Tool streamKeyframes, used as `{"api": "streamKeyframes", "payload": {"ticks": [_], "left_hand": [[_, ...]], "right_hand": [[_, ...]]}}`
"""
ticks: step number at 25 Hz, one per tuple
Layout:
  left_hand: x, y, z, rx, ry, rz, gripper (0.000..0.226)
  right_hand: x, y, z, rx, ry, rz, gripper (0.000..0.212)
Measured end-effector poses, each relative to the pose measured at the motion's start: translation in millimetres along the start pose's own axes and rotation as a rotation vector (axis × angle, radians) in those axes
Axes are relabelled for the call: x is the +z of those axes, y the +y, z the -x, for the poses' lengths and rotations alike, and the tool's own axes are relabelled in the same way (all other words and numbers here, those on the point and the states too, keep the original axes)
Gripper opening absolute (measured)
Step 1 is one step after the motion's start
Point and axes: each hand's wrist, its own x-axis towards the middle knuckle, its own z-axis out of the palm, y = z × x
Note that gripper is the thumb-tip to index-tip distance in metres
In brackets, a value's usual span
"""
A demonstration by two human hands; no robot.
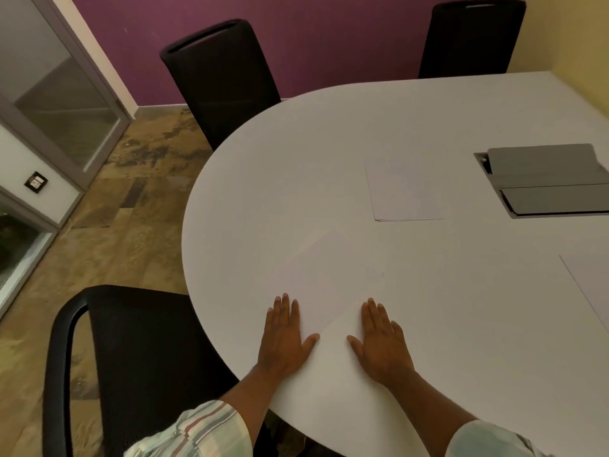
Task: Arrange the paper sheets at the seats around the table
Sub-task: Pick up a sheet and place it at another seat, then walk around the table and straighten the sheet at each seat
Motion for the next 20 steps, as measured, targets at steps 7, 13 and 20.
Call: {"api": "streamKeyframes", "payload": {"ticks": [7,13,20], "left_hand": [[-15,47,77,-0.043,0.058,-0.047,0.097],[-59,52,145,-0.157,0.17,-0.101,0.095],[-128,4,214,-0.273,0.38,-0.118,0.094]], "right_hand": [[-24,8,61,-0.081,0.082,0.056,0.084],[-53,-28,105,-0.229,0.205,0.068,0.084],[-84,-117,134,-0.394,0.314,0.028,0.088]]}}
